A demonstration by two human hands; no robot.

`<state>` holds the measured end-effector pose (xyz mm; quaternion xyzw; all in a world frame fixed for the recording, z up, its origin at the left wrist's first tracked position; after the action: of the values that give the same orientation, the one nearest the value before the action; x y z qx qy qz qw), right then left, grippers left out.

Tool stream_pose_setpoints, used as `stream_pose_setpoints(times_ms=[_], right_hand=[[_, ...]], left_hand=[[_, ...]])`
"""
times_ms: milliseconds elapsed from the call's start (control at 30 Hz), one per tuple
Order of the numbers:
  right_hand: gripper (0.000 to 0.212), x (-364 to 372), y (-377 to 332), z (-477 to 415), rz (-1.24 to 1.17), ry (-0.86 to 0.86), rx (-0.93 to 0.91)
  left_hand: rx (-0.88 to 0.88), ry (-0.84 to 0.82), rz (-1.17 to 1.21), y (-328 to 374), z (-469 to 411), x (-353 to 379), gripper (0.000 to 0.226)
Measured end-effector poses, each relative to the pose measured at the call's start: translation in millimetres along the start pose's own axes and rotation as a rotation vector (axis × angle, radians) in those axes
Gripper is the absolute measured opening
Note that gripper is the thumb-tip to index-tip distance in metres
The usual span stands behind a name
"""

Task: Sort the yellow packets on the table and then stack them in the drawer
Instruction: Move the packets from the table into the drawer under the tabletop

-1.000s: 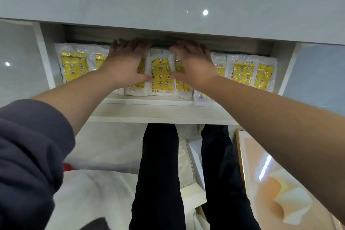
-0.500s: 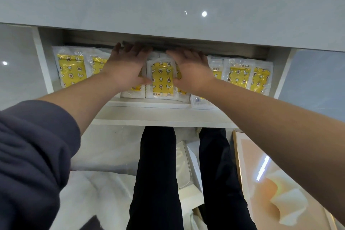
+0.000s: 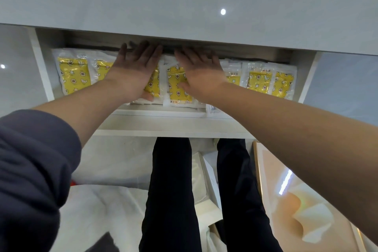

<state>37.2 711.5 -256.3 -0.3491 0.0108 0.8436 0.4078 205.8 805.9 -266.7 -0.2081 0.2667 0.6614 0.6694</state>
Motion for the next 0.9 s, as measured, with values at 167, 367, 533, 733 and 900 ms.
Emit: stream_pose_setpoints(times_ms=[167,367,533,733,900], right_hand=[[0.076,-6,9,4,0.042,-0.059,0.051],[0.082,-13,-16,-11,-0.018,-0.071,0.016],[0.079,-8,-21,-14,-0.01,-0.052,-0.004],[0.075,-19,-24,-23,-0.094,-0.114,-0.019],[0.072,-14,-46,-30,-0.082,-0.079,-0.018]], left_hand=[[0.011,0.015,0.101,-4,5,-4,0.124],[-0.013,-0.031,0.234,-38,9,-12,0.089],[0.025,-0.013,0.184,-36,11,-14,0.081],[0.003,0.013,0.231,-56,11,-10,0.076],[-0.104,-0.004,0.208,-81,25,8,0.074]])
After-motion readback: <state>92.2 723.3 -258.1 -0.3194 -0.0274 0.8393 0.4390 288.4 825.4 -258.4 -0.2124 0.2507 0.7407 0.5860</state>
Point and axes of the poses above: each hand's wrist, its own z-axis away from the middle knuckle, its own x-axis out of the palm, y = z × x, the point moved 1 cm from there along -z, towards the middle knuckle, and after that the axes turned 4 degrees about -y, right-handed, at the moved point
